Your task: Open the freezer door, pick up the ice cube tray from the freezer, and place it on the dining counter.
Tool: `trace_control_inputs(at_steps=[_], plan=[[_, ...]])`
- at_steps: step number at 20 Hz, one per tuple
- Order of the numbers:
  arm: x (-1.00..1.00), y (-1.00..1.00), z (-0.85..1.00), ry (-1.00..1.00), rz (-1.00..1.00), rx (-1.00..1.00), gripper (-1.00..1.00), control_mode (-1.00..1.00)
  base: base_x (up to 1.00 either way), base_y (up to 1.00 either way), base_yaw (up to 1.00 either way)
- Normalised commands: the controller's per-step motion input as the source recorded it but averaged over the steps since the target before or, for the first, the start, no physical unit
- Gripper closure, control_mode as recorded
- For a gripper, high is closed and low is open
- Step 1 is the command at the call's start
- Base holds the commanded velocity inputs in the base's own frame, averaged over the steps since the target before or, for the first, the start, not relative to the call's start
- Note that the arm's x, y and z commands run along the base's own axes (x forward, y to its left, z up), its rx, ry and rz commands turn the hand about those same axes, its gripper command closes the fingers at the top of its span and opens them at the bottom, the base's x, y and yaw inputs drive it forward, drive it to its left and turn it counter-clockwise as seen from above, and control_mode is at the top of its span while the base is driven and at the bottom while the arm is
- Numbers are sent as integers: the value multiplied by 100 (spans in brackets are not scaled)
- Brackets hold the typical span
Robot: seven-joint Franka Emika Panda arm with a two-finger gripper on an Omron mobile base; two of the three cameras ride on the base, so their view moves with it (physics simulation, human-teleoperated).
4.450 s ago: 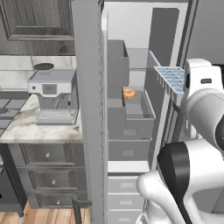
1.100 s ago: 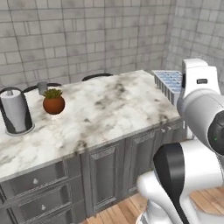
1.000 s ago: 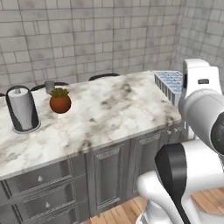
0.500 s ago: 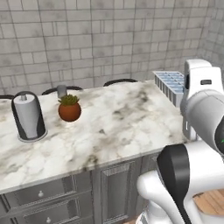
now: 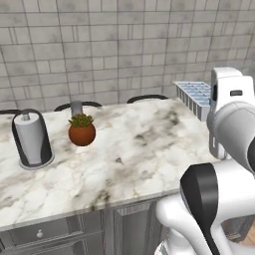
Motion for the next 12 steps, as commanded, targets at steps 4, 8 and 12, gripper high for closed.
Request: trace_control_inputs(at_steps=[4, 8, 12], plan=[[0, 0, 0, 0, 0, 0, 100, 100, 46, -11, 6], [0, 0, 0, 0, 0, 0, 100, 100, 36, -2, 2], [19, 0, 0, 1, 0, 3, 100, -100, 15, 0, 0]])
